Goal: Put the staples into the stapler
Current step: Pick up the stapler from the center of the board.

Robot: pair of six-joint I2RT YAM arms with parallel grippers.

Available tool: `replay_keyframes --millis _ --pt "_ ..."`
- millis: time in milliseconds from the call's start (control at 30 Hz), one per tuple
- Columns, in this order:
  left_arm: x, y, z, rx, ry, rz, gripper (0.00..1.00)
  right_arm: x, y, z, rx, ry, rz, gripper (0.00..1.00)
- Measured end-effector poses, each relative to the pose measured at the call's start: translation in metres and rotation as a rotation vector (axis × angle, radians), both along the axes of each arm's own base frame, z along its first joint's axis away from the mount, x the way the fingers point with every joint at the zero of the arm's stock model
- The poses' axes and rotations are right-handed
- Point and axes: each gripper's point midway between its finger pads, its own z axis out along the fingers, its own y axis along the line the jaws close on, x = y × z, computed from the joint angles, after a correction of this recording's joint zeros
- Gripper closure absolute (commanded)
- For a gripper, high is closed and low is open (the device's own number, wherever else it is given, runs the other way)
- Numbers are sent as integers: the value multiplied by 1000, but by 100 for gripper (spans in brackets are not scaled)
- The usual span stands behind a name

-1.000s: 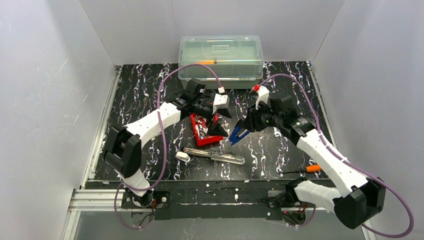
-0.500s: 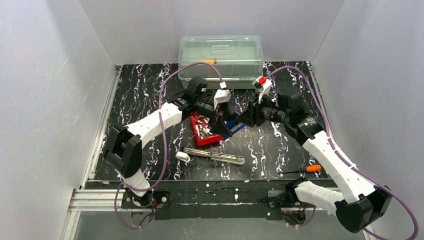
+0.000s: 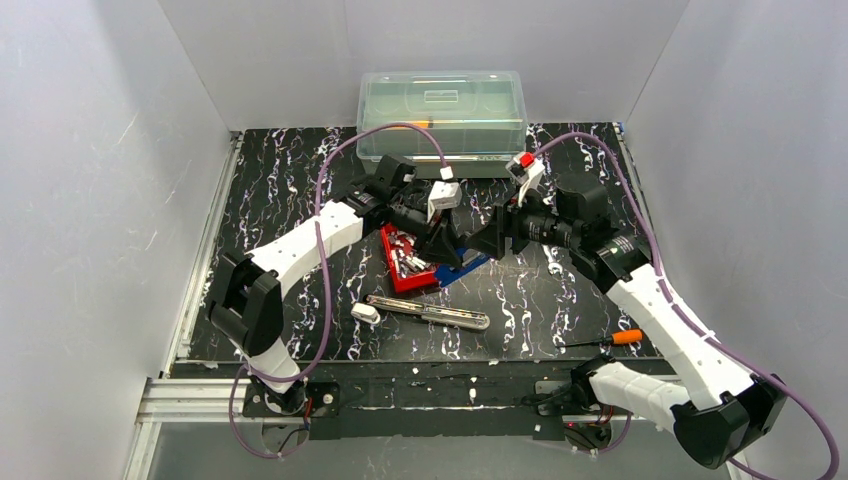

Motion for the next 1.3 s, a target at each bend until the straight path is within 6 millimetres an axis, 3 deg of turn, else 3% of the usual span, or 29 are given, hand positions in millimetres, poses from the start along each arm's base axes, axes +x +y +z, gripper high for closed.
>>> replay_keyframes --millis 133,267,367,633,1000,1300 --pt "9 6 -17 68 -66 43 100 8 -11 -2 -14 27 -105 21" --pt "29 17 -22 113 -180 121 100 4 -23 1 11 54 -199 31" --pt "39 30 -16 124 -286 184 100 2 -28 0 35 91 -251 39" --pt "37 55 11 82 -528 260 100 12 -16 -26 41 273 -296 38" --pt "54 58 3 127 -620 318 100 18 -6 -44 37 378 -268 42" --pt "55 60 -12 172 -636 318 100 21 -14 -36 35 365 -285 40"
